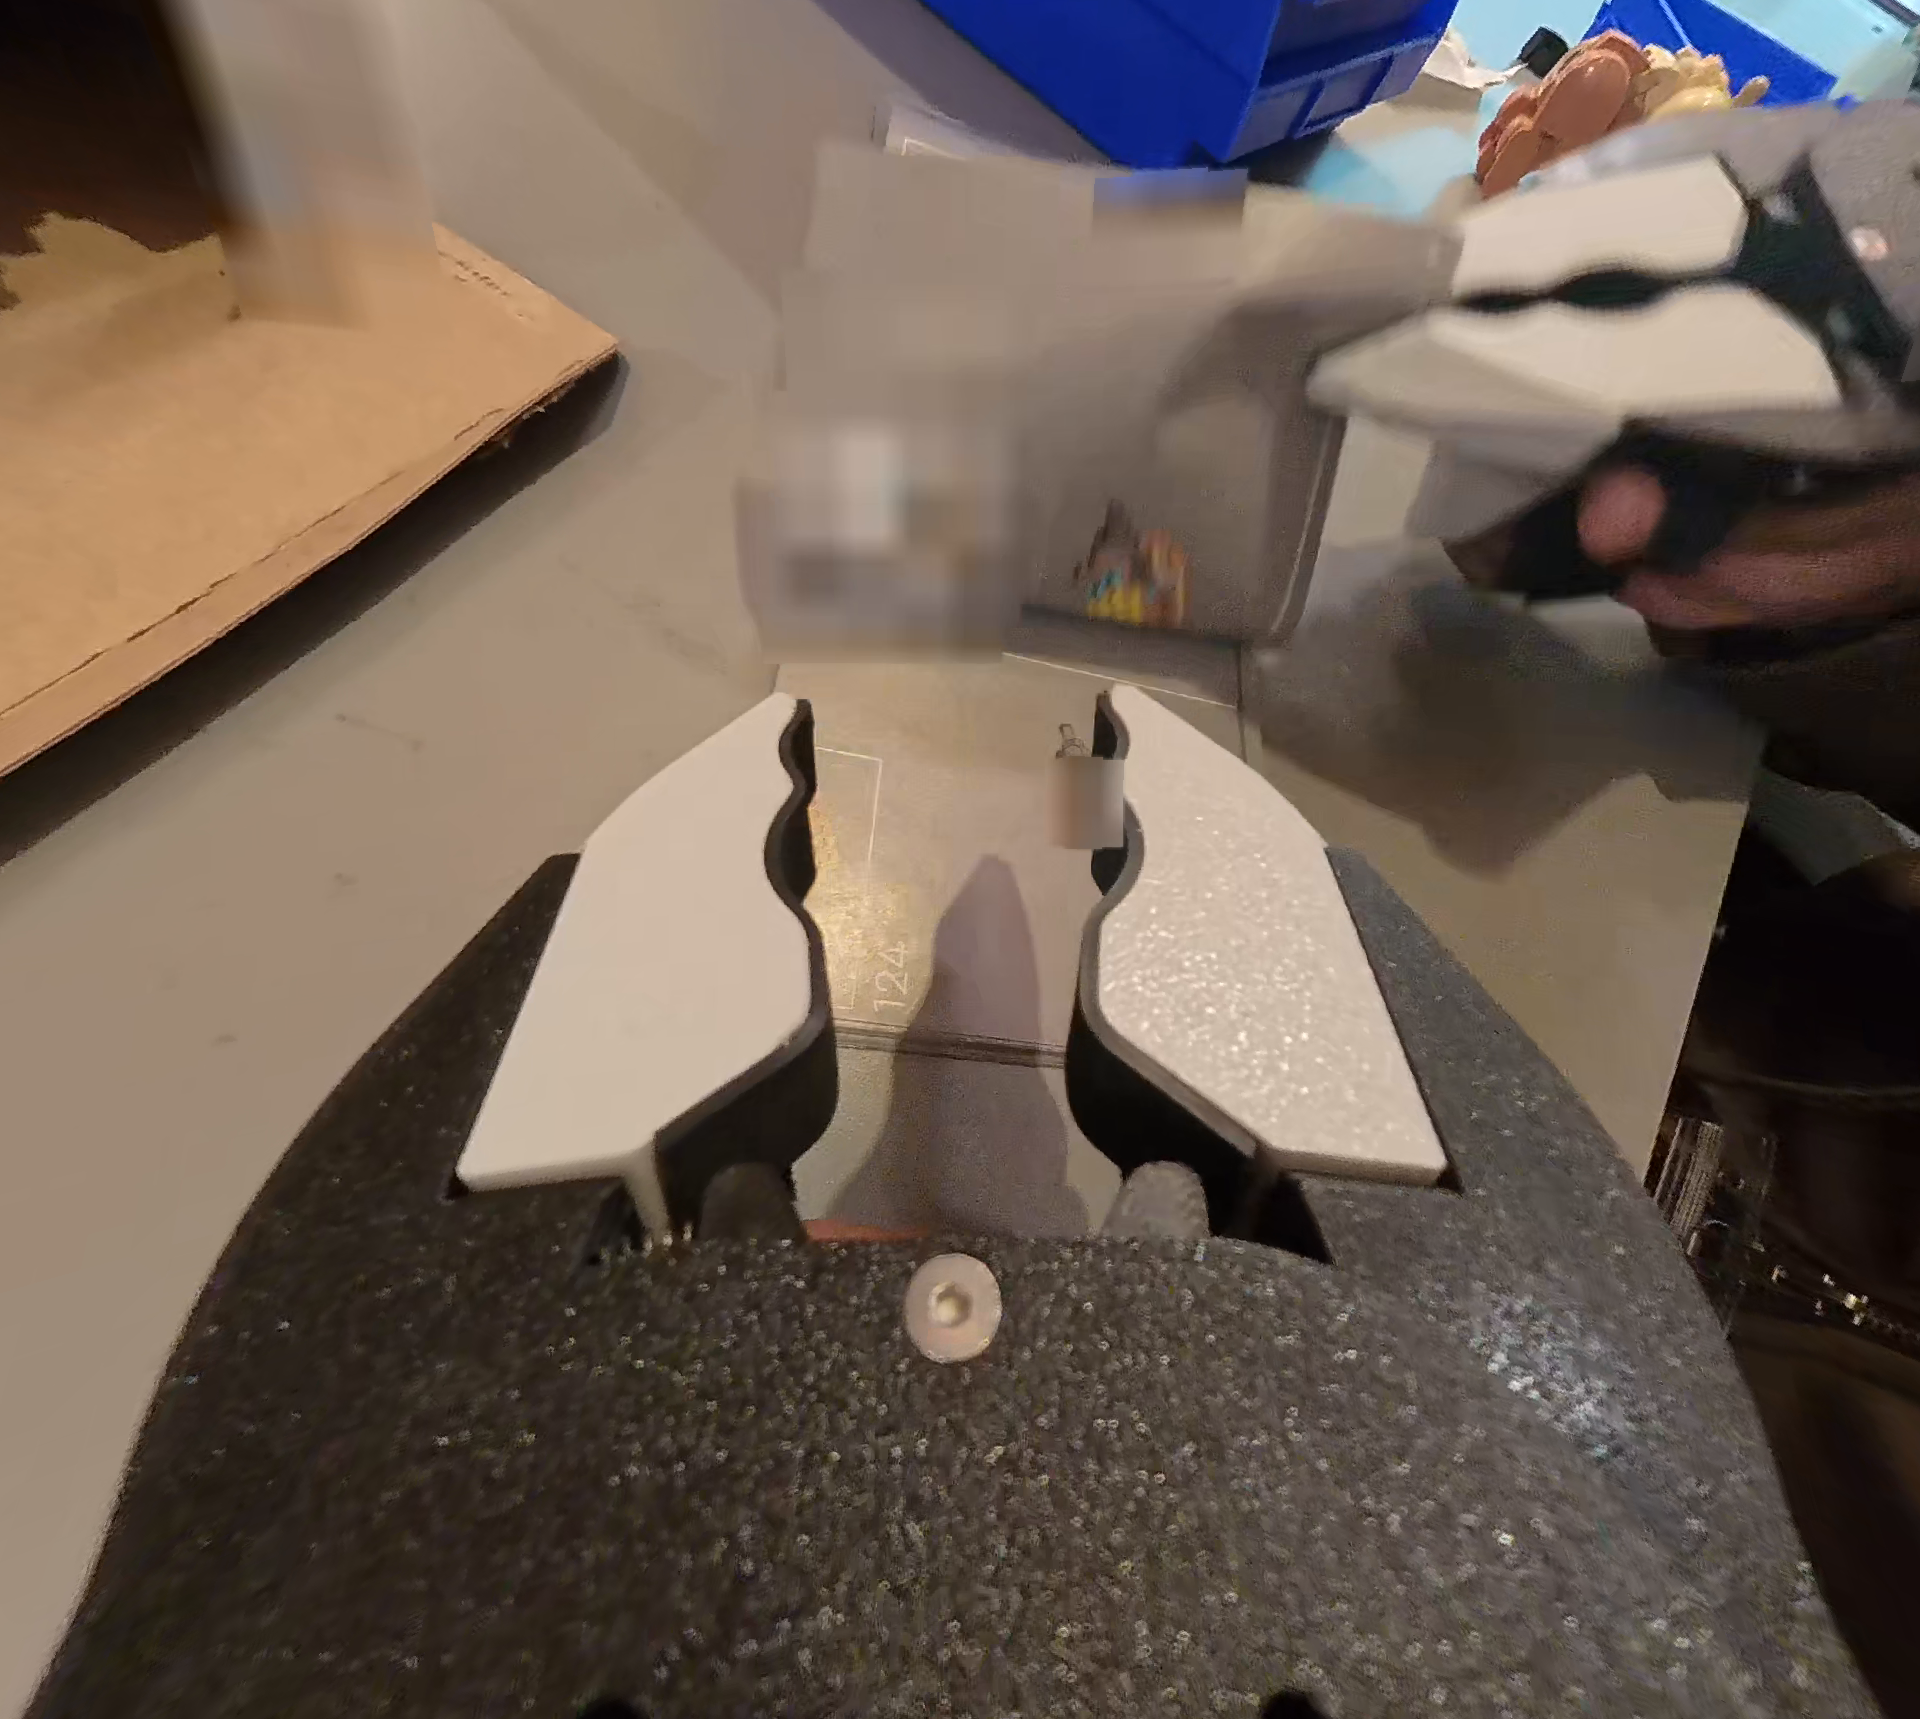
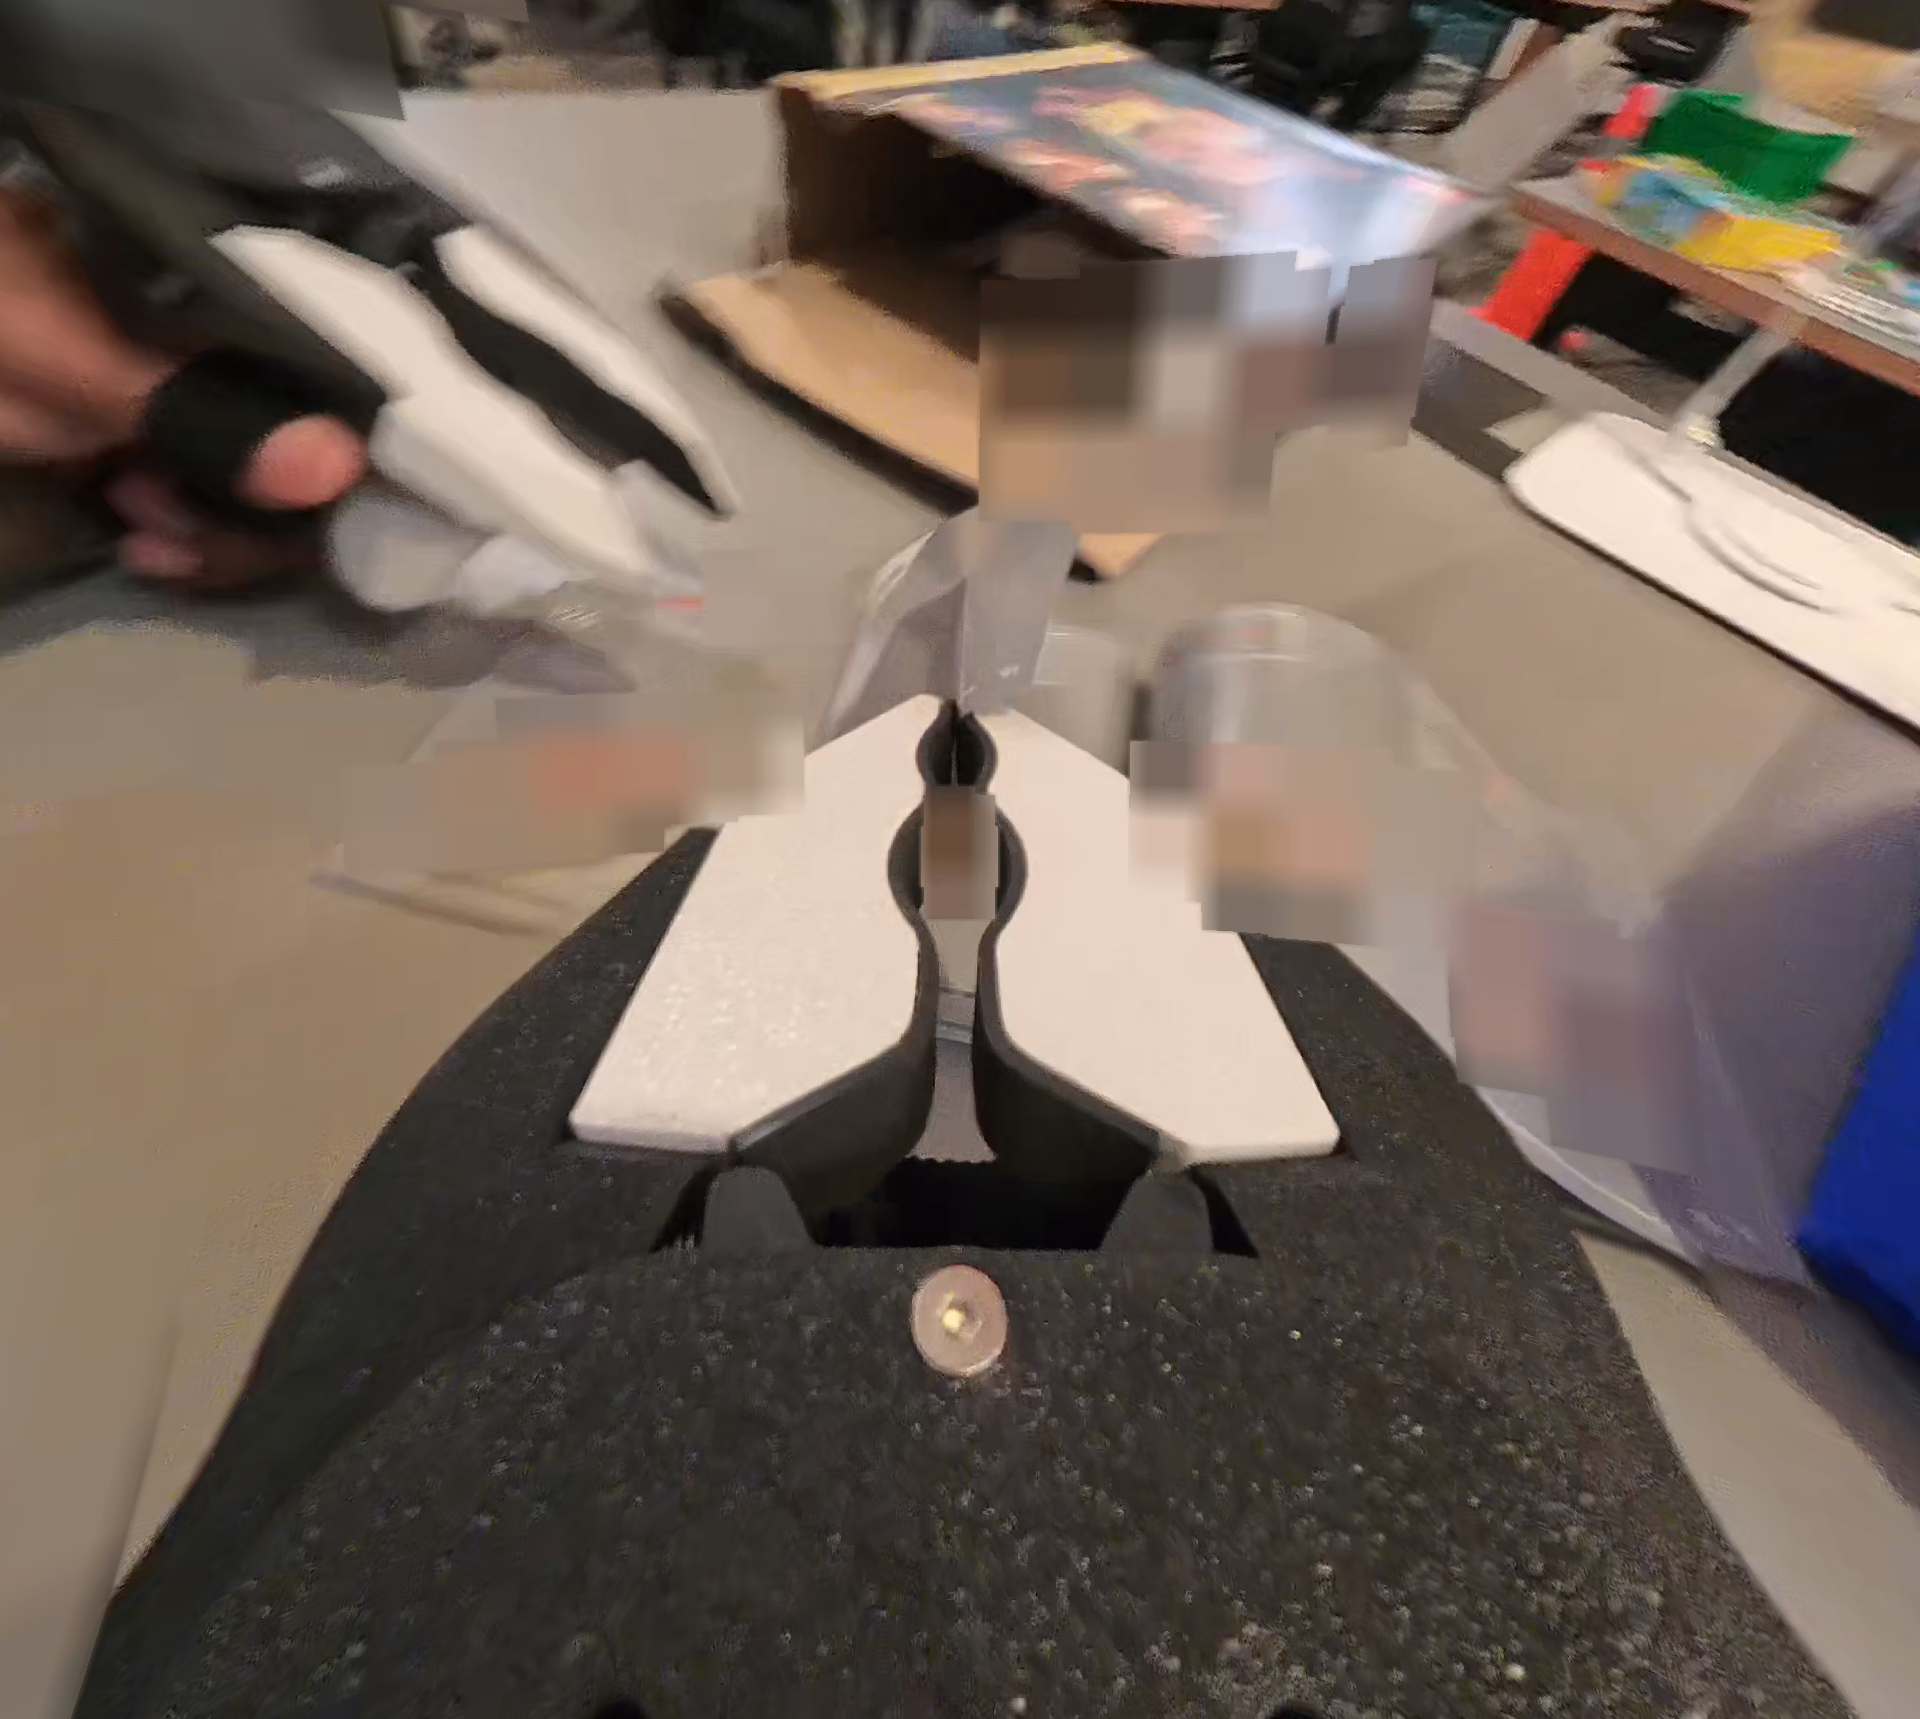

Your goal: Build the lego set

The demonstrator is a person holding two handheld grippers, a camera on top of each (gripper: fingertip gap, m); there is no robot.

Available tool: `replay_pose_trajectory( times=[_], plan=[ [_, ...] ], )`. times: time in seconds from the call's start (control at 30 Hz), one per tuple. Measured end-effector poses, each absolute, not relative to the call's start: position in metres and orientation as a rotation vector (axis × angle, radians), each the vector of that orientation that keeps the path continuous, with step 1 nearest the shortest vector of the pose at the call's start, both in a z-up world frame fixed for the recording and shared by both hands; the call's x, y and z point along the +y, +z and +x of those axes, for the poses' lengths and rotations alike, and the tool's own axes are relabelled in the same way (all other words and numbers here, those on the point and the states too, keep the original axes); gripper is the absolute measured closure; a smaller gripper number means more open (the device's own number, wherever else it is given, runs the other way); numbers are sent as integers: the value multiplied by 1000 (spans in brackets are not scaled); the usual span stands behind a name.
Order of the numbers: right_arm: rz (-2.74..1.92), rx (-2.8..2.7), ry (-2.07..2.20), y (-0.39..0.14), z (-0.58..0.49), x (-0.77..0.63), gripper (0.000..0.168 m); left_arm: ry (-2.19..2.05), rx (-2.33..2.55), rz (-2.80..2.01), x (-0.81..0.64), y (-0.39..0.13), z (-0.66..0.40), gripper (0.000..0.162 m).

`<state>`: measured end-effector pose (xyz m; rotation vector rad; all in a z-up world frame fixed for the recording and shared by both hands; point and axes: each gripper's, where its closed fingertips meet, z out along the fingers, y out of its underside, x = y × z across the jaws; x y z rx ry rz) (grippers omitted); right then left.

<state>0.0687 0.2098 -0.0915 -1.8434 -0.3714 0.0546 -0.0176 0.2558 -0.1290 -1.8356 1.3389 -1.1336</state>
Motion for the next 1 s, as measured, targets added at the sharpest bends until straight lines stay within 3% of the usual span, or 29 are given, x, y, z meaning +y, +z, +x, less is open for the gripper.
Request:
replay_pose_trajectory(
  times=[0.1, 0.3, 0.37, 0.53, 0.73, 0.8, 1.0],
  plan=[
    [-1836, -135, -64, -81, 142, 209, 167, -1151, 1325, -1842, 258, -129, -19, 111],
    [-1890, 8, -385, -88, 239, 165, 131, -1191, 1315, -1847, 257, -130, -19, 111],
    [-1878, -52, -491, -84, 244, 151, 127, -1204, 1303, -1853, 258, -129, -19, 111],
    [-1778, -559, -475, -84, 167, 155, 125, -1212, 1293, -1866, 260, -130, -19, 111],
    [-1660, -1244, -443, -138, 66, 178, 113, -1235, 1262, -1857, 262, -127, -20, 111],
    [-1629, -1309, -382, -143, 50, 185, 124, -1250, 1246, -1852, 263, -125, -21, 111],
    [-1655, -1393, -217, -147, 34, 206, 120, -1279, 1216, -1848, 265, -123, -23, 111]
  ],
)
